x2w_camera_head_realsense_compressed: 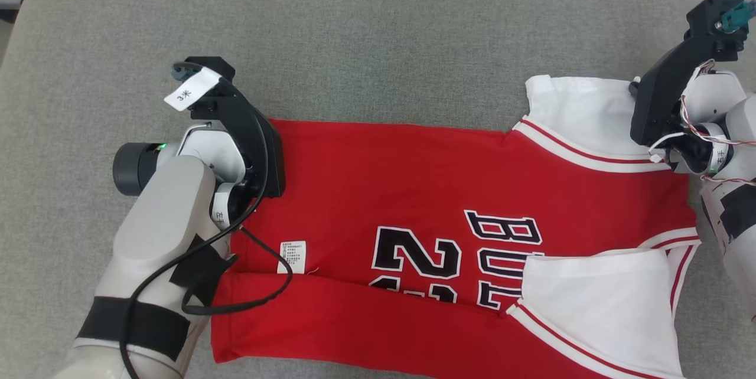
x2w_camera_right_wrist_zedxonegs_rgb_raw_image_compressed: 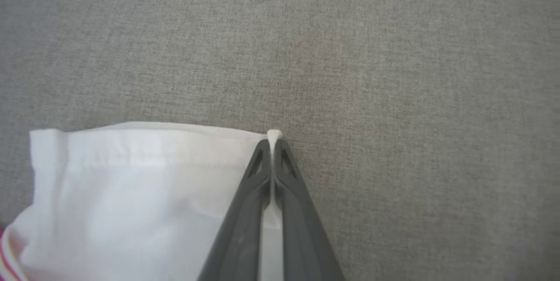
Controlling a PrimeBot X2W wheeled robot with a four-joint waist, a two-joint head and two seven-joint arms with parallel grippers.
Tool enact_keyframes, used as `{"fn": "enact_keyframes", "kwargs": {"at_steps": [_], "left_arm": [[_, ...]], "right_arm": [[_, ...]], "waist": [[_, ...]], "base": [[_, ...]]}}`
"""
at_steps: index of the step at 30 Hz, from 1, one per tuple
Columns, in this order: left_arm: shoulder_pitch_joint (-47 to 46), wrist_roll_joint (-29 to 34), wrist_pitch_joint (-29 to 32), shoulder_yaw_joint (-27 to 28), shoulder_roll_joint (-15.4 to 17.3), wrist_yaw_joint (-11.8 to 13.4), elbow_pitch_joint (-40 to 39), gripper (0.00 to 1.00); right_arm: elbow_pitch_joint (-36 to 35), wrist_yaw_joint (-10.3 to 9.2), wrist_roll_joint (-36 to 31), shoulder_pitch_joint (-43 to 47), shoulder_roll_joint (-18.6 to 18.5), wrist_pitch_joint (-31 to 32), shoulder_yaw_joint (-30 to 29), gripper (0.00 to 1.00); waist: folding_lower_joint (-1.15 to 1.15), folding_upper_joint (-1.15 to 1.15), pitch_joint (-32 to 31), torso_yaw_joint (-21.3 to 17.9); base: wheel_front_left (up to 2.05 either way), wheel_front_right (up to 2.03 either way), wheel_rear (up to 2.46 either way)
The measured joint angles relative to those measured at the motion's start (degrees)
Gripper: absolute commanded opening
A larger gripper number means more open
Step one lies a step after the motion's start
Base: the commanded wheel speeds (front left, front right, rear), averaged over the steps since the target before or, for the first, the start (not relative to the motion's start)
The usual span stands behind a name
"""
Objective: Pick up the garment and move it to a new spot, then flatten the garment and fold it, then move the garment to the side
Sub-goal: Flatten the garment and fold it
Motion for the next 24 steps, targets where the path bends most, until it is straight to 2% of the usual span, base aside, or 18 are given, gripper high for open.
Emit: {"fn": "enact_keyframes", "kwargs": {"at_steps": [6, 17, 24], "left_arm": [[-0.23, -0.01, -2.27, 0.02, -0.01, -0.54, 1.93, 0.0], [-0.77, 0.35, -9.0, -0.18, -0.15, -0.35, 6.36, 0.0], [3.39, 0.45, -12.47, -1.72, -0.11, -2.09, 9.91, 0.0]], "right_arm": [[2.01, 0.41, 0.47, 0.24, 0.23, -2.16, -0.68, 0.0], [6.19, 0.62, 1.58, 0.39, 1.49, -10.94, -2.81, 0.0], [8.56, 3.77, 2.12, 5.26, 3.05, -16.8, -2.7, 0.0]], "waist": [[0.0, 0.0, -1.14, -0.38], [0.0, 0.0, -6.07, -0.67], [0.0, 0.0, -11.77, -1.32]], "base": [[0.0, 0.0, 0.0], [0.0, 0.0, 0.0], [0.0, 0.0, 0.0]]}}
